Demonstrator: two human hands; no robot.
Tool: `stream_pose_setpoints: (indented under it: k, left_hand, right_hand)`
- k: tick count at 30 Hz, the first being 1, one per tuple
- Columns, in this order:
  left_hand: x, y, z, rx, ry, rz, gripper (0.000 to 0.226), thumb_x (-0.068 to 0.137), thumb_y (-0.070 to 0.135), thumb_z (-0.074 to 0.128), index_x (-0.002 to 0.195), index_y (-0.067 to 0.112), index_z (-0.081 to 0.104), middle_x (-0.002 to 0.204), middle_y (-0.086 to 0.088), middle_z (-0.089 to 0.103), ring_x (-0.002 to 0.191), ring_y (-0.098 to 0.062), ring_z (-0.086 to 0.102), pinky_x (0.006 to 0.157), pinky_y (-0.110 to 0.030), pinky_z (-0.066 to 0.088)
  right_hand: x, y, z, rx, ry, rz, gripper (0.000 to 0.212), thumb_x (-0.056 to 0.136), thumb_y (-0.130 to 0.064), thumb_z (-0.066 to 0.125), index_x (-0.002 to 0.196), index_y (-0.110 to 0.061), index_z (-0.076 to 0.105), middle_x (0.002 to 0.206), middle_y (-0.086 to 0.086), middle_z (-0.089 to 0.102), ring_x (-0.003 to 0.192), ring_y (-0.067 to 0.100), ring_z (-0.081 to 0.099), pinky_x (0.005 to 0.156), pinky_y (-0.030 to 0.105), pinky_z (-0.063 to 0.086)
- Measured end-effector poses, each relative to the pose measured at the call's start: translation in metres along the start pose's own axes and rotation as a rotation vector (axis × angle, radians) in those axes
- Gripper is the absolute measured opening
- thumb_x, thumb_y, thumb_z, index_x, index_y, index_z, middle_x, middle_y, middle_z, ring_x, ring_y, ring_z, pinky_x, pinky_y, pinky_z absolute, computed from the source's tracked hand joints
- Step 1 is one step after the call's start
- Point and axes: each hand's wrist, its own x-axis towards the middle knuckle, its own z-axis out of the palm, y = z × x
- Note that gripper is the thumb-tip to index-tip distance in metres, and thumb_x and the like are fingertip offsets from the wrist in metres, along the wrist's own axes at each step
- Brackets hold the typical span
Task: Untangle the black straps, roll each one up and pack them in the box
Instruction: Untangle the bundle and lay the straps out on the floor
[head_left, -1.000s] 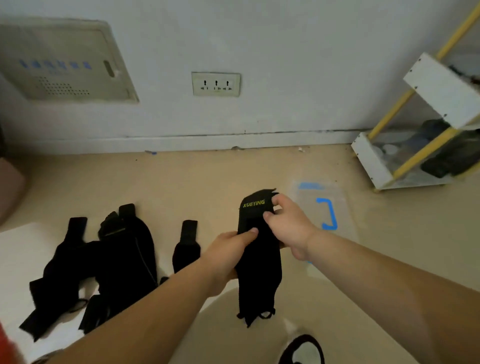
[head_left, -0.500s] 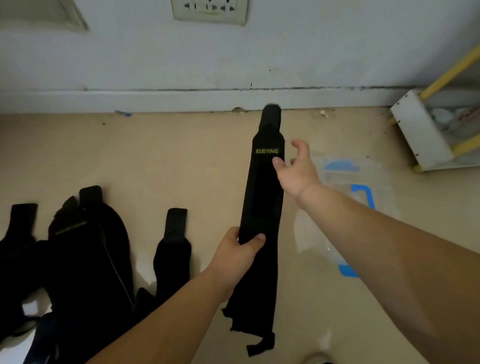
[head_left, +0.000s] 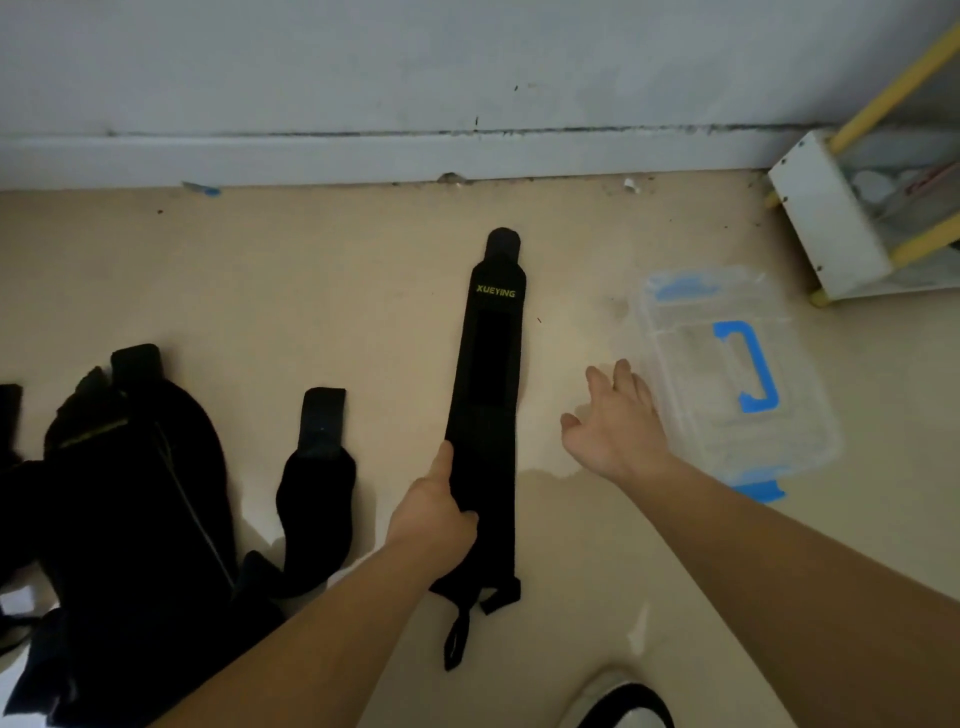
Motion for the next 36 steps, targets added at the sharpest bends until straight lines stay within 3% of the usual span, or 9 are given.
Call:
stream_pose_setpoints:
  k: [4, 8, 11, 14, 18, 21, 27, 33, 36]
  left_hand:
    - [0.008, 0.016, 0.014, -0.065, 0.001, 0.006, 0.094, 0.103, 0.017, 0.064, 0.169, 0.032, -0.001, 0.155, -0.002, 0.053, 0.123, -0.02, 0.061, 0.096, -0.019, 0.048]
    - [0.014, 0.035, 0.029, -0.345, 0.014, 0.03, 0.083, 0.1, 0.005, 0.062, 0.166, 0.037, 0.023, 0.147, 0.004, 0.061, 0.125, -0.018, 0.064, 0.108, -0.028, 0.051]
    - [0.015, 0.044, 0.033, -0.463, 0.126, -0.064, 0.058, 0.102, 0.009, 0.055, 0.154, 0.032, 0.043, 0.115, 0.003, 0.072, 0.099, -0.017, 0.071, 0.089, -0.035, 0.062]
    - [0.005, 0.038, 0.033, -0.215, 0.222, -0.094, 0.049, 0.105, 0.016, 0.048, 0.152, 0.027, 0.043, 0.094, 0.005, 0.062, 0.085, -0.019, 0.063, 0.073, -0.031, 0.051]
    - [-0.013, 0.025, 0.049, -0.189, 0.141, 0.019, 0.066, 0.102, 0.016, 0.051, 0.162, 0.037, 0.032, 0.107, -0.001, 0.071, 0.093, -0.021, 0.067, 0.083, -0.032, 0.056]
    - [-0.009, 0.014, 0.056, -0.254, 0.132, 0.03, 0.073, 0.101, 0.006, 0.052, 0.164, 0.038, 0.032, 0.116, -0.007, 0.073, 0.091, -0.015, 0.065, 0.089, -0.027, 0.058]
    - [-0.005, 0.015, 0.048, -0.3, 0.05, 0.028, 0.071, 0.103, -0.001, 0.053, 0.164, 0.03, 0.033, 0.076, 0.004, 0.058, 0.068, -0.007, 0.054, 0.069, -0.01, 0.048]
    - [-0.013, 0.017, 0.016, -0.07, -0.009, -0.015, 0.052, 0.103, 0.016, 0.055, 0.154, 0.018, 0.049, 0.137, -0.006, 0.066, 0.12, -0.026, 0.065, 0.094, -0.029, 0.051]
    - [-0.025, 0.007, -0.009, -0.087, 0.072, -0.013, 0.037, 0.099, 0.016, 0.056, 0.136, 0.016, 0.062, 0.124, -0.01, 0.072, 0.102, -0.026, 0.068, 0.079, -0.027, 0.049]
  right_hand:
    - [0.014, 0.012, -0.013, 0.008, 0.026, 0.088, 0.07, 0.104, -0.04, 0.052, 0.166, -0.018, 0.027, 0.178, 0.015, 0.005, 0.164, 0.036, 0.005, 0.132, 0.048, 0.012]
    - [0.001, -0.006, 0.013, 0.276, 0.0, -0.059, 0.061, 0.105, -0.034, 0.053, 0.162, -0.02, 0.036, 0.163, 0.011, 0.036, 0.146, 0.035, 0.044, 0.119, 0.044, 0.04]
    - [-0.015, -0.011, 0.041, 0.422, -0.071, 0.071, 0.048, 0.105, -0.03, 0.055, 0.148, -0.011, 0.047, 0.14, 0.014, 0.046, 0.123, 0.035, 0.055, 0.106, 0.044, 0.049]
    - [-0.02, 0.002, 0.057, 0.485, -0.051, 0.178, 0.029, 0.103, -0.023, 0.058, 0.124, -0.003, 0.055, 0.123, 0.015, 0.056, 0.103, 0.03, 0.058, 0.096, 0.041, 0.051]
    - [-0.029, 0.011, 0.064, 0.737, -0.11, 0.263, 0.029, 0.099, -0.016, 0.065, 0.123, -0.017, 0.049, 0.101, 0.0, 0.056, 0.089, 0.016, 0.06, 0.089, 0.037, 0.055]
    - [-0.033, 0.012, 0.066, 0.833, -0.128, 0.341, 0.011, 0.1, -0.016, 0.067, 0.108, -0.013, 0.061, 0.105, 0.011, 0.066, 0.09, 0.022, 0.066, 0.093, 0.046, 0.062]
    - [-0.04, 0.017, 0.071, 0.621, -0.057, 0.225, 0.012, 0.098, -0.015, 0.067, 0.11, -0.012, 0.066, 0.108, 0.012, 0.07, 0.098, 0.029, 0.068, 0.093, 0.044, 0.059]
    - [-0.068, -0.027, 0.042, 0.096, -0.105, 0.005, 0.041, 0.105, -0.036, 0.054, 0.138, -0.01, 0.055, 0.135, 0.012, 0.052, 0.125, 0.033, 0.055, 0.1, 0.042, 0.05]
    - [-0.087, -0.071, 0.024, 0.208, -0.217, -0.117, 0.039, 0.105, -0.038, 0.053, 0.132, -0.011, 0.06, 0.129, 0.005, 0.062, 0.118, 0.03, 0.063, 0.1, 0.04, 0.053]
